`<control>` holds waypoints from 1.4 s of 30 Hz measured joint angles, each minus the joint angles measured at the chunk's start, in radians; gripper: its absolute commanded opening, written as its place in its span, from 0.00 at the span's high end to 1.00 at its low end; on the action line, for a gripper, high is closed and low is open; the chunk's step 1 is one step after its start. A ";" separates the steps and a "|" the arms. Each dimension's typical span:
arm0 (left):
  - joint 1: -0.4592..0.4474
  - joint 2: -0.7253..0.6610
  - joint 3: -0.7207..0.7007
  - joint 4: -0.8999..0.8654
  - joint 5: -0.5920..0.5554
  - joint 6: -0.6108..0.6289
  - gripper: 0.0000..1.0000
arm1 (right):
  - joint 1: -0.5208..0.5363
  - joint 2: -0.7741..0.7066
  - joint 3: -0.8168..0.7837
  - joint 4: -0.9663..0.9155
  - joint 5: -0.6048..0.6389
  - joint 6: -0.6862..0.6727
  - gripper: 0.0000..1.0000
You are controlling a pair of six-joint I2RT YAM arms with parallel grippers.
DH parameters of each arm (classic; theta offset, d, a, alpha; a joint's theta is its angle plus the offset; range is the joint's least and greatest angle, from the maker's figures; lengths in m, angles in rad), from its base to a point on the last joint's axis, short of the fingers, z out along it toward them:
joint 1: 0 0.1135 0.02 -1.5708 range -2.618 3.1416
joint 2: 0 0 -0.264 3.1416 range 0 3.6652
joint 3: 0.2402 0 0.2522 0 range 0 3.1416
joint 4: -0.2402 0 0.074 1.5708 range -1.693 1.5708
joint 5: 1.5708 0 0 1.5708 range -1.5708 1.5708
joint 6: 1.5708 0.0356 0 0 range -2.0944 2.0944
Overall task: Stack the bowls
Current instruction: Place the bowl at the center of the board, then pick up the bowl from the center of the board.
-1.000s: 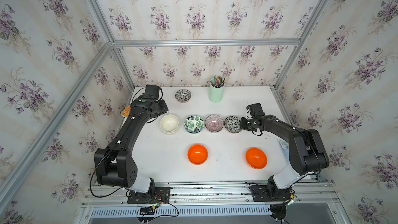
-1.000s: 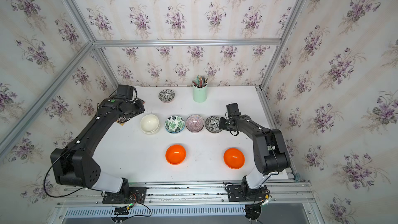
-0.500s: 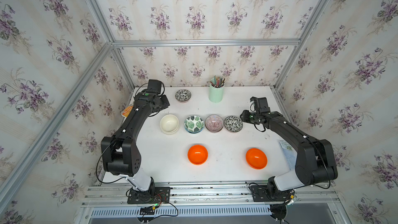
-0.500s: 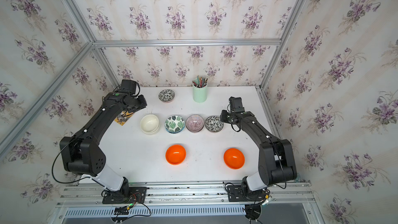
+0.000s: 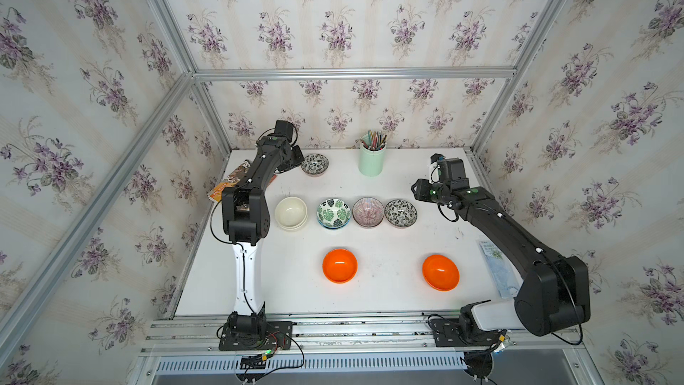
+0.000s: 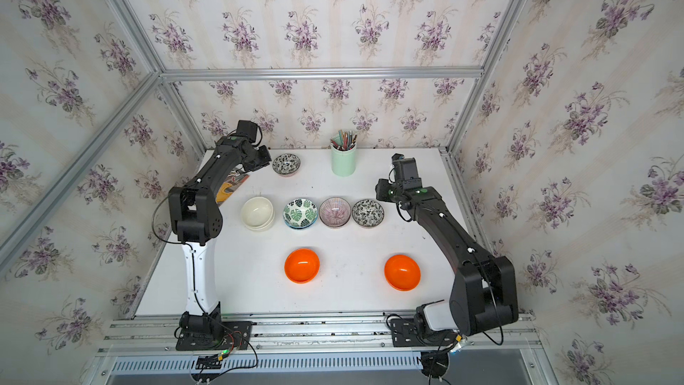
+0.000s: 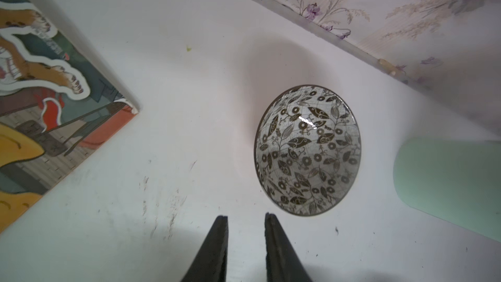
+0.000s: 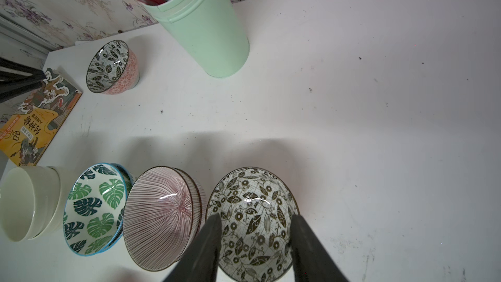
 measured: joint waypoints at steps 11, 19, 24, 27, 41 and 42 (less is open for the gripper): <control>-0.008 0.149 0.096 -0.003 0.037 0.000 0.71 | 0.064 0.041 0.042 -0.003 0.037 -0.017 0.52; -0.014 0.190 0.084 0.017 0.052 -0.009 0.86 | 0.085 0.063 0.047 -0.005 0.048 -0.019 0.53; -0.014 0.206 0.090 0.088 0.097 -0.030 1.00 | 0.094 0.077 0.044 -0.005 0.053 -0.019 0.54; -0.015 0.200 0.067 0.114 0.111 -0.037 1.00 | 0.100 0.087 0.045 -0.005 0.063 -0.019 0.54; -0.033 -0.119 -0.112 0.111 0.127 -0.002 1.00 | 0.219 0.138 0.197 0.008 0.076 -0.034 0.49; -0.042 -0.151 -0.123 0.112 0.130 0.006 1.00 | 0.222 0.138 0.207 0.013 0.076 -0.033 0.49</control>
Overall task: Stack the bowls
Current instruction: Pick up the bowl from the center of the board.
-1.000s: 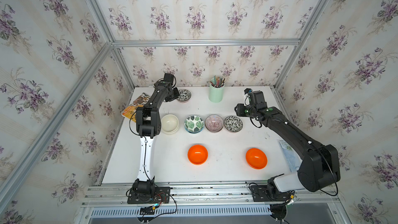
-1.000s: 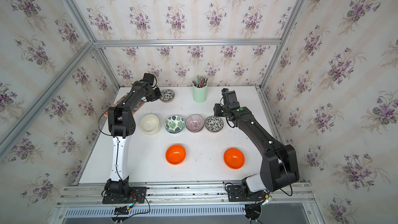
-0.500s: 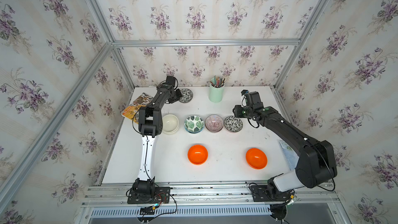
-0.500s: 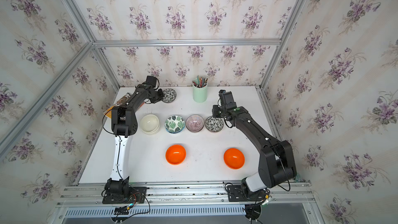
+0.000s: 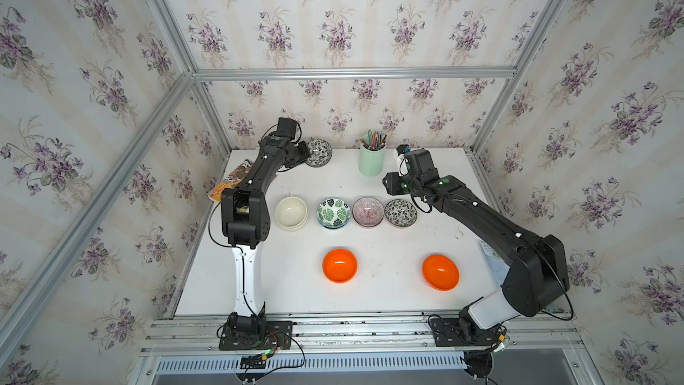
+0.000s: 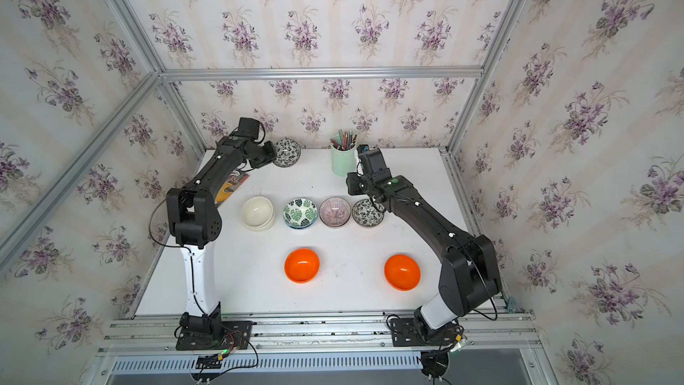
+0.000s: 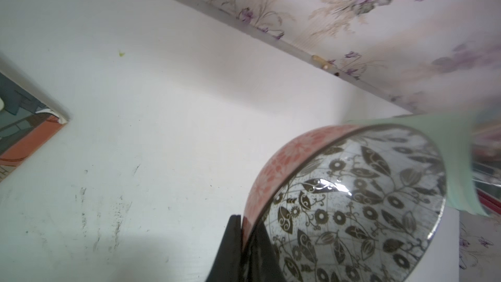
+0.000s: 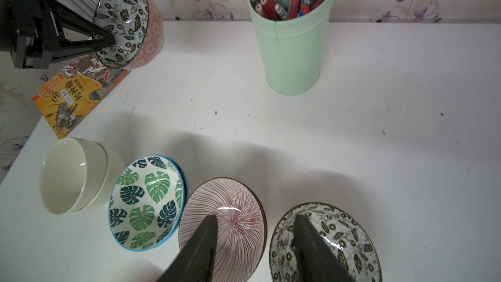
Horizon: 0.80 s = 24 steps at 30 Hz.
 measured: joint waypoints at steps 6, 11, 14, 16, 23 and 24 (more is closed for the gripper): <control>-0.084 -0.132 -0.120 -0.043 -0.002 0.052 1.00 | 0.037 -0.018 0.045 0.035 -0.002 0.020 0.47; -0.174 -0.215 -0.251 -0.094 -0.011 0.077 1.00 | 0.100 -0.008 0.089 0.067 -0.036 0.038 0.45; -0.219 -0.268 -0.324 -0.099 -0.032 0.081 1.00 | 0.109 0.026 0.095 0.077 -0.037 0.045 0.44; -0.241 -0.286 -0.351 -0.097 -0.039 0.081 1.00 | 0.111 0.044 0.087 0.078 -0.040 0.047 0.44; -0.297 -0.326 -0.420 -0.092 -0.052 0.080 1.00 | 0.117 0.083 0.064 0.071 -0.037 0.051 0.43; -0.301 -0.330 -0.421 -0.091 -0.053 0.080 1.00 | 0.116 0.087 0.063 0.070 -0.036 0.051 0.44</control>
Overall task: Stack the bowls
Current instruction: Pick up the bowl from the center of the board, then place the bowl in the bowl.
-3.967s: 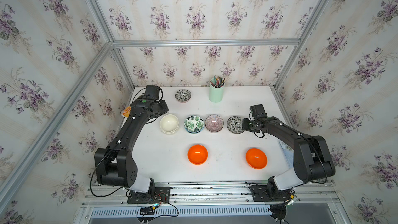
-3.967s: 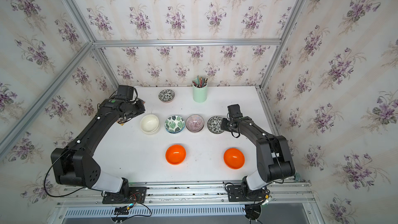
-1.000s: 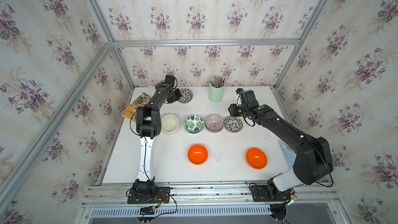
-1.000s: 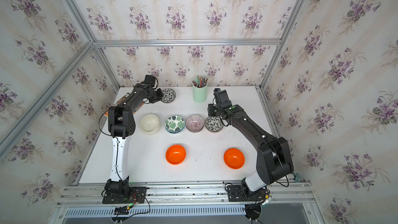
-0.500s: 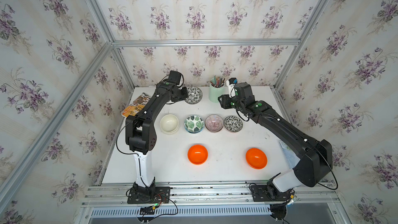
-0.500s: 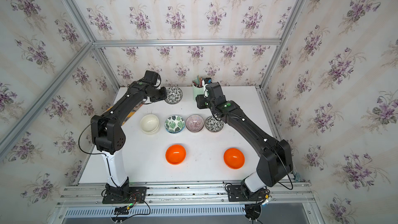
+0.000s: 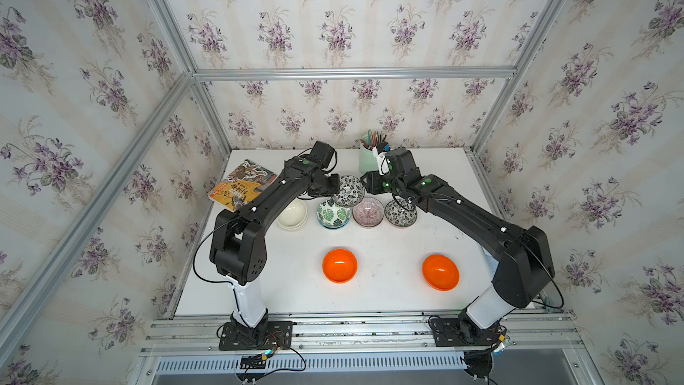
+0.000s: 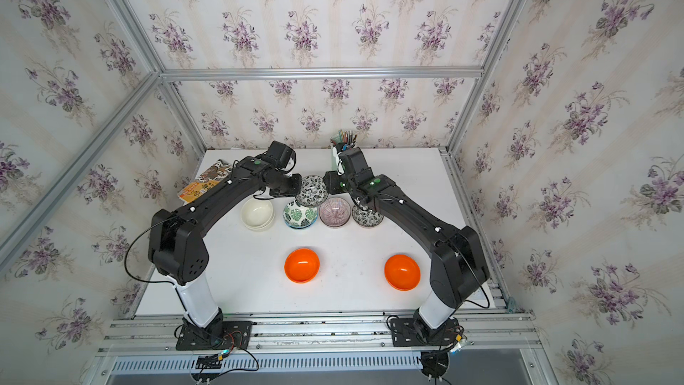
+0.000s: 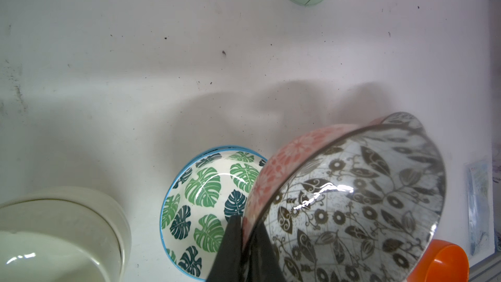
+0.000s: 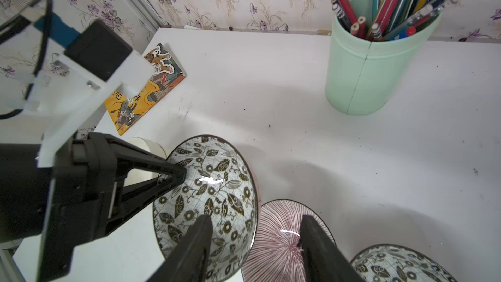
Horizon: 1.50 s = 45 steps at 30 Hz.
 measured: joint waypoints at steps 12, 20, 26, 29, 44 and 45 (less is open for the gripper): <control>-0.051 -0.014 -0.003 0.002 -0.016 -0.001 1.00 | 0.000 0.067 -0.018 -0.005 -0.016 0.000 0.56; -0.071 -0.013 0.005 0.004 -0.018 -0.005 1.00 | -0.001 0.085 -0.018 -0.006 -0.023 0.000 0.86; -0.087 -0.013 0.009 0.011 -0.039 -0.001 0.79 | -0.011 0.082 -0.042 -0.024 -0.032 -0.025 0.97; -0.085 -0.014 0.009 0.024 -0.032 -0.012 0.57 | -0.019 0.071 -0.050 -0.022 -0.047 -0.005 0.98; -0.087 -0.233 -0.068 0.115 0.006 -0.045 0.35 | -0.188 -0.024 -0.142 -0.037 -0.042 0.009 0.97; -0.087 -0.248 -0.082 0.120 0.006 -0.045 0.35 | -0.211 -0.041 -0.158 -0.043 -0.042 0.002 0.97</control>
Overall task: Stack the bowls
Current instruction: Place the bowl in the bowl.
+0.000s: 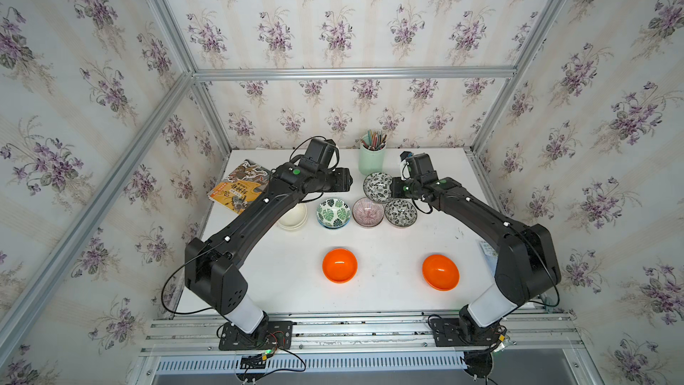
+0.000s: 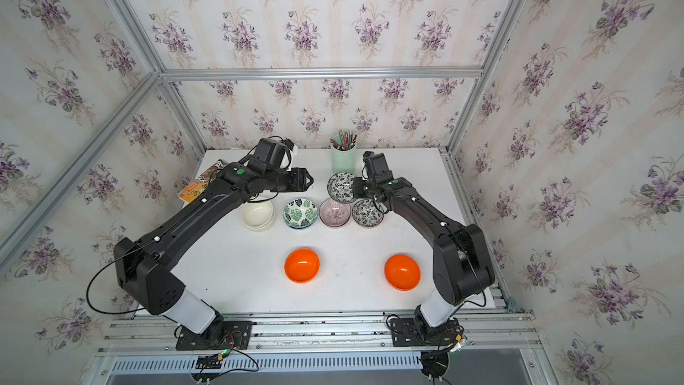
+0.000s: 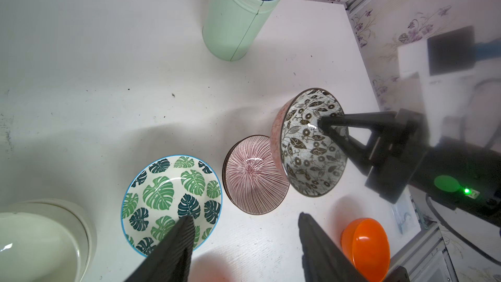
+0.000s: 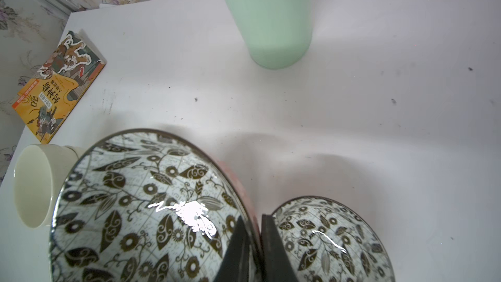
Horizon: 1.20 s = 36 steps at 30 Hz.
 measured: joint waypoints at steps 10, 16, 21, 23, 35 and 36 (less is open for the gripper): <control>0.018 0.009 -0.025 -0.010 -0.094 0.011 0.35 | -0.120 -0.117 -0.184 -0.076 0.015 -0.033 0.96; 0.023 0.013 -0.025 -0.010 -0.108 0.011 0.35 | -0.129 -0.097 -0.210 -0.089 0.023 -0.037 0.96; 0.030 0.010 -0.025 -0.011 -0.117 0.011 0.35 | -0.128 -0.066 -0.210 -0.082 0.023 -0.043 0.95; 0.032 0.010 -0.025 -0.012 -0.120 0.011 0.35 | -0.129 -0.051 -0.209 -0.076 0.024 -0.046 0.95; 0.039 0.010 -0.024 -0.013 -0.127 0.011 0.35 | -0.129 0.005 -0.194 -0.066 0.045 -0.057 0.91; 0.039 0.010 -0.024 -0.013 -0.127 0.011 0.35 | -0.129 0.010 -0.192 -0.066 0.047 -0.057 0.91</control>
